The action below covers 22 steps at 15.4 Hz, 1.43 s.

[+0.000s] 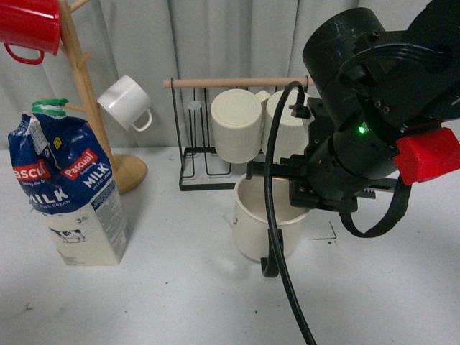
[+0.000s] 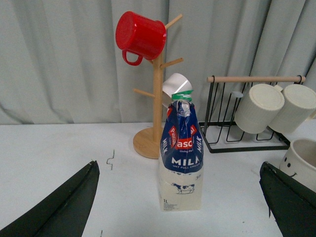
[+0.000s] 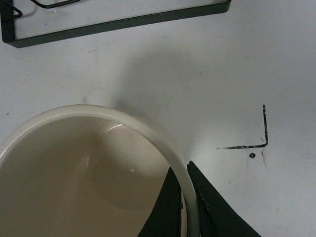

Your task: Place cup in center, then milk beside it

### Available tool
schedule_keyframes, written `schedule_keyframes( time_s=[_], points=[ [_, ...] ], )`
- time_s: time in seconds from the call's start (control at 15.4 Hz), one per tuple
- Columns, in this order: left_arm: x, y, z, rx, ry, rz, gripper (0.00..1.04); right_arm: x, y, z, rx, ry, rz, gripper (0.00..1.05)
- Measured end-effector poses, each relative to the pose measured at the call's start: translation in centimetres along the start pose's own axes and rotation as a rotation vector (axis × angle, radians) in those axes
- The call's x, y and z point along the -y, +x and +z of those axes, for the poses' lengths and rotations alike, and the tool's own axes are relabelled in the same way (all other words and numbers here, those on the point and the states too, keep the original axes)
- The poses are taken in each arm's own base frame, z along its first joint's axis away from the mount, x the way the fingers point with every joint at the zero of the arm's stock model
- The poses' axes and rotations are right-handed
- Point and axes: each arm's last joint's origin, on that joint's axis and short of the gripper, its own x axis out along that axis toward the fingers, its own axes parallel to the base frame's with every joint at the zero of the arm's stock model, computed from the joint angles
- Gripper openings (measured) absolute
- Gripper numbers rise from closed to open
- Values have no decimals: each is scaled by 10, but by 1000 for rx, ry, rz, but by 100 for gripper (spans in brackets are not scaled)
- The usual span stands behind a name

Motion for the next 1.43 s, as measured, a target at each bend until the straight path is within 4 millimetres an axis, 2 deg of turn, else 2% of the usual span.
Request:
schedule_keyframes(
  time_s=[0.32, 0.45, 0.97, 1.36, 1.43],
  points=[
    [0, 0, 0, 0, 0, 0, 98, -15, 11, 8, -23, -15, -30, 3],
    [0, 0, 0, 0, 0, 0, 98, -16, 17, 8, -36, -17, -42, 3],
    [0, 0, 0, 0, 0, 0, 98, -16, 18, 8, -34, -19, -33, 5],
    [0, 0, 0, 0, 0, 0, 98, -19, 16, 14, -11, -16, 15, 73],
    [0, 0, 0, 0, 0, 0, 98, -19, 11, 16, 8, -10, 54, 84]
  ],
)
